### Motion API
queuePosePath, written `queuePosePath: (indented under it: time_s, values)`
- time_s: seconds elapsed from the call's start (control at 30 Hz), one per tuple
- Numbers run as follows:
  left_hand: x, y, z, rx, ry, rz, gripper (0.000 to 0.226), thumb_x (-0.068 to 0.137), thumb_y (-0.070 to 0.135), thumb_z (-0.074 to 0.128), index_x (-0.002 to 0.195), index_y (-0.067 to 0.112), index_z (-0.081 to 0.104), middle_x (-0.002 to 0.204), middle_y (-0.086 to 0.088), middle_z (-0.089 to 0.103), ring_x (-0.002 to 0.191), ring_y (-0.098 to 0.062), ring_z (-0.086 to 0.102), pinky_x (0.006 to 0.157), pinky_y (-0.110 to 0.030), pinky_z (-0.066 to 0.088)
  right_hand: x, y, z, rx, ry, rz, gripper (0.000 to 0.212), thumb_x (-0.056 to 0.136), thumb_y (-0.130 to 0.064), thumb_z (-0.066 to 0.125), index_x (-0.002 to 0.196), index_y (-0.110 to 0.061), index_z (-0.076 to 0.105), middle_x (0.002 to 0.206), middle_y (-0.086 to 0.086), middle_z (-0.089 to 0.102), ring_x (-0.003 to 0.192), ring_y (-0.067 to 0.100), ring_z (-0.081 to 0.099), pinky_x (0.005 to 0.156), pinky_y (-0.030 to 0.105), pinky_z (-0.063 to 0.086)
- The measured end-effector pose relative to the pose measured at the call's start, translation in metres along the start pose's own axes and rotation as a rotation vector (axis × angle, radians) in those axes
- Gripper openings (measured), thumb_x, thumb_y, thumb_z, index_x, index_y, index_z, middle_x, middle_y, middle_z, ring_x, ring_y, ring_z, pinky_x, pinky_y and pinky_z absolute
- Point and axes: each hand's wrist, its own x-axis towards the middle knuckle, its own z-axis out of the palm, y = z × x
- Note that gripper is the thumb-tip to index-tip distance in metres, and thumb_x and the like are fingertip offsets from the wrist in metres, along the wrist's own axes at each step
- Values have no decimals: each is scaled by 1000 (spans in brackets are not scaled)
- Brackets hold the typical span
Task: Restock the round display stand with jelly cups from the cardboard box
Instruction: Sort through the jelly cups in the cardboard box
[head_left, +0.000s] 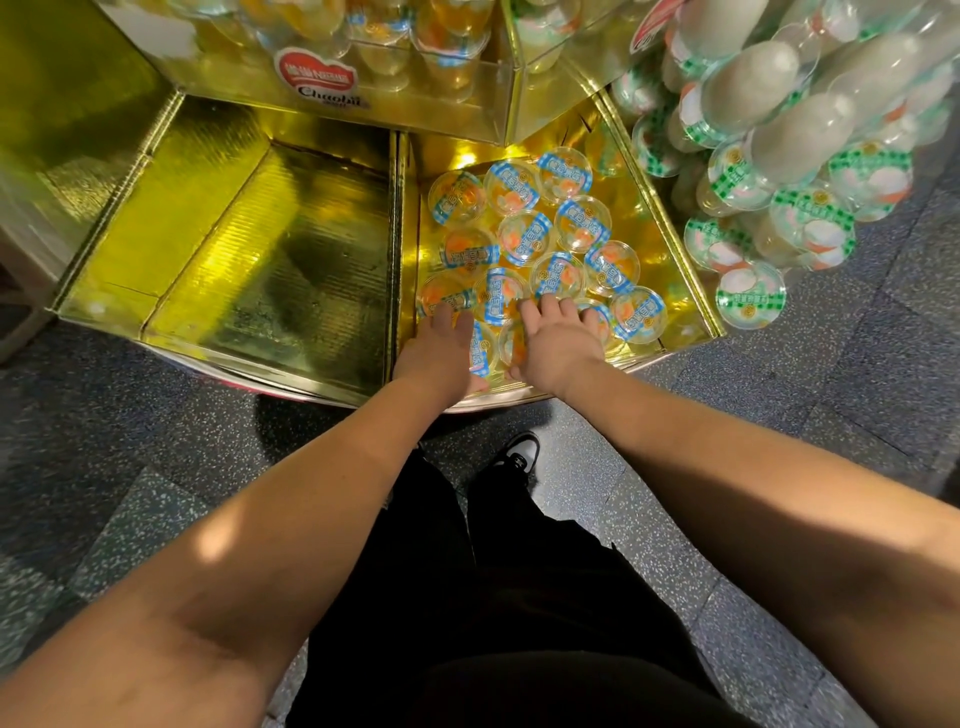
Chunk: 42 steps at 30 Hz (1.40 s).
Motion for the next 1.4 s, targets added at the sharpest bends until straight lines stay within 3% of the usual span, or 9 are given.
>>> queuePosePath:
  time_s: [0.2, 0.47, 0.77, 0.87, 1.0, 1.07, 1.17, 1.3, 1.4]
  values:
    - [-4, 2, -2, -31, 53, -38, 90, 87, 48, 70, 150, 9, 19, 153, -17, 16, 137, -36, 30, 106, -46, 39, -2, 0, -4, -52, 1, -12, 88, 84, -70, 57, 146, -15, 26, 148, 6, 33, 140, 27, 27, 110, 48, 23]
    - [-8, 5, -5, -145, 48, -76, 72, 91, 36, 69, 145, 9, 29, 153, -16, 20, 123, -34, 51, 94, -42, 47, -4, -1, -3, -24, 10, 40, 83, 87, -64, 58, 146, -14, 29, 148, 6, 33, 139, 26, 28, 110, 46, 24]
    - [-19, 9, -17, -208, 37, -106, 66, 93, 37, 65, 144, 10, 34, 153, -12, 23, 127, -35, 48, 98, -46, 45, -7, 2, -12, 26, -22, 45, 89, 84, -72, 55, 147, -15, 28, 150, 8, 32, 141, 28, 27, 111, 47, 23]
    - [-40, 5, -39, -291, 56, -43, 54, 98, 36, 57, 144, 11, 40, 152, -9, 33, 131, -30, 46, 100, -39, 41, -17, 13, -38, 118, 31, 36, 75, 89, -62, 57, 144, -15, 37, 148, 9, 38, 140, 30, 32, 110, 46, 27]
    - [-81, -25, -86, -462, 159, -11, 41, 98, 35, 57, 133, 14, 54, 135, -6, 51, 118, -22, 53, 84, -25, 36, -25, 16, -99, 284, 140, -6, 40, 95, -41, 56, 124, -13, 58, 128, 14, 58, 119, 34, 53, 94, 40, 44]
    - [-101, -53, -111, -538, 234, -40, 38, 98, 34, 58, 129, 14, 57, 127, -6, 56, 110, -20, 54, 83, -24, 34, -28, -2, -133, 308, 163, -65, 29, 97, -36, 55, 112, -13, 63, 120, 13, 64, 109, 33, 59, 82, 36, 47]
    - [-128, -113, -146, -605, 344, -100, 35, 98, 34, 59, 126, 13, 59, 119, -4, 60, 97, -18, 54, 81, -25, 35, -31, -56, -184, 269, 233, -175, 24, 98, -35, 53, 101, -13, 61, 110, 13, 66, 104, 33, 60, 71, 32, 39]
    - [-165, -214, -181, -601, 490, -197, 39, 98, 31, 59, 131, 9, 58, 128, -10, 60, 118, -27, 55, 80, -22, 32, -29, -168, -238, 237, 323, -341, 27, 98, -34, 51, 105, -11, 62, 110, 16, 66, 103, 34, 61, 75, 35, 43]
    - [-201, -302, -194, -578, 621, -244, 35, 97, 31, 60, 125, 9, 62, 122, -11, 63, 114, -28, 58, 77, -24, 31, -27, -267, -260, 219, 341, -461, 27, 98, -34, 52, 108, -12, 63, 113, 13, 67, 106, 33, 61, 76, 35, 43]
